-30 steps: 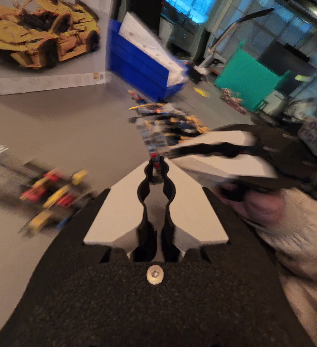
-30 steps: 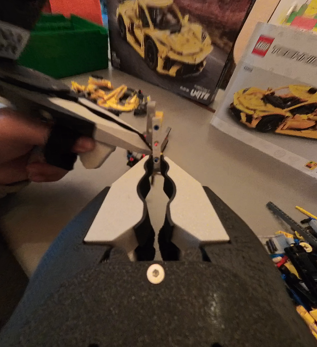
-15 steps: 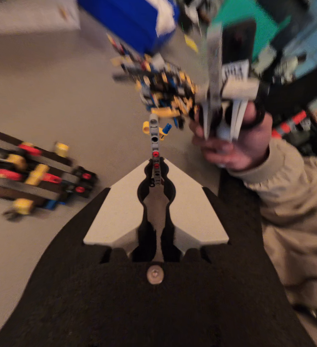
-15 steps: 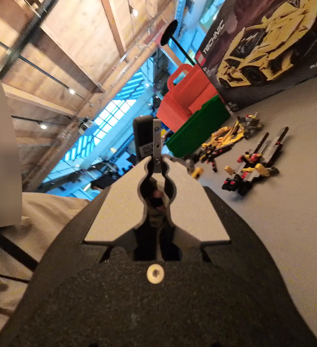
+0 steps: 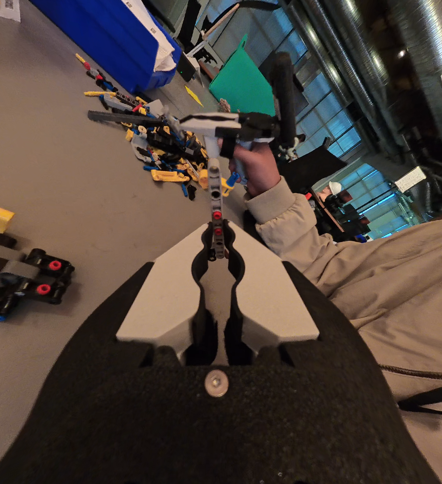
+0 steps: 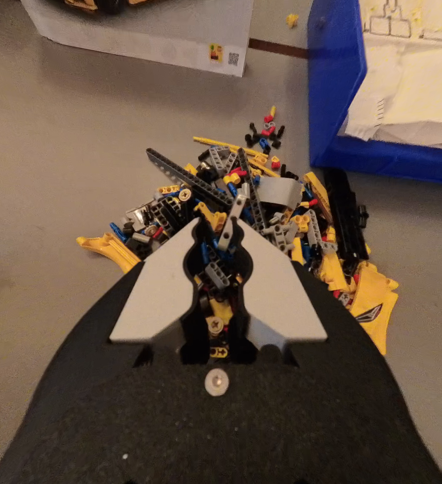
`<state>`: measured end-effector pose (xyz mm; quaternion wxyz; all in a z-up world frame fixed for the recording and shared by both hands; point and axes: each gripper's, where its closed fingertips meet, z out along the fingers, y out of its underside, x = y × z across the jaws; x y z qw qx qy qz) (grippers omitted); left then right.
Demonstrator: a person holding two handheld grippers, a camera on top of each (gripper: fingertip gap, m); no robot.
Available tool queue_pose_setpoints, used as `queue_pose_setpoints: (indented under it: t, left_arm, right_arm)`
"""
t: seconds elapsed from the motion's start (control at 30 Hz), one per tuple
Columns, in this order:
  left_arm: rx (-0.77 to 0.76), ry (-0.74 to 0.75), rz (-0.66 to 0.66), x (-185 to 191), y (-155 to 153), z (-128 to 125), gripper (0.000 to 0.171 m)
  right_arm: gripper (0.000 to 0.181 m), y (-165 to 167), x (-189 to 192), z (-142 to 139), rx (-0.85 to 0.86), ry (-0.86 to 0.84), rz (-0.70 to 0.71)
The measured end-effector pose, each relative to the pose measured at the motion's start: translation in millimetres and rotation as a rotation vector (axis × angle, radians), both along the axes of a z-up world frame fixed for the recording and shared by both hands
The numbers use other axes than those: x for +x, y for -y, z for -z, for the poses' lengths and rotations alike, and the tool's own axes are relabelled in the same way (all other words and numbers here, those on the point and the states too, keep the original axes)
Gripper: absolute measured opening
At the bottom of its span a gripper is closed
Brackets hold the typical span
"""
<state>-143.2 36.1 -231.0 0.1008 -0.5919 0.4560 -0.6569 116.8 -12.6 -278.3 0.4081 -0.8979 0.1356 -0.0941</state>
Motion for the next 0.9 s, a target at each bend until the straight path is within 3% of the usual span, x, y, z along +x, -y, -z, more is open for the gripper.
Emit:
queue_pose_setpoints:
  t: [0.1, 0.23, 0.3, 0.43, 0.53, 0.7, 0.8, 0.9]
  left_arm:
    - [0.074, -0.008, -0.031, 1, -4, 4, 0.007]
    - [0.139, -0.028, -0.036, 1, -4, 9, 0.007]
    - [0.136, -0.040, -0.037, 1, -5, 11, 0.007]
    - [0.147, -0.059, -0.041, 1, -5, 15, 0.007]
    - [0.149, -0.053, -0.034, 1, -2, 13, 0.007]
    - [0.149, -0.046, -0.018, 1, 3, 11, 0.007]
    - [0.213, -0.070, -0.028, 1, 3, 16, 0.007]
    - [0.214, -0.077, -0.021, 2, 4, 18, 0.007]
  right_arm:
    - [0.030, -17, -27, -16, 0.129, -0.030, -0.111]
    - [0.031, -49, -165, -72, 0.463, -0.194, -0.656]
    - [0.031, -51, -219, -82, 0.538, -0.294, -0.814]
    - [0.027, -64, -255, -73, 0.558, -0.316, -0.837]
    - [0.023, -66, -262, -65, 0.516, -0.222, -0.851]
    - [0.003, -67, -260, -68, 0.548, -0.172, -0.834]
    - [0.009, -66, -262, -67, 0.548, -0.174, -0.840]
    - [0.003, -67, -262, -60, 0.508, -0.174, -0.835]
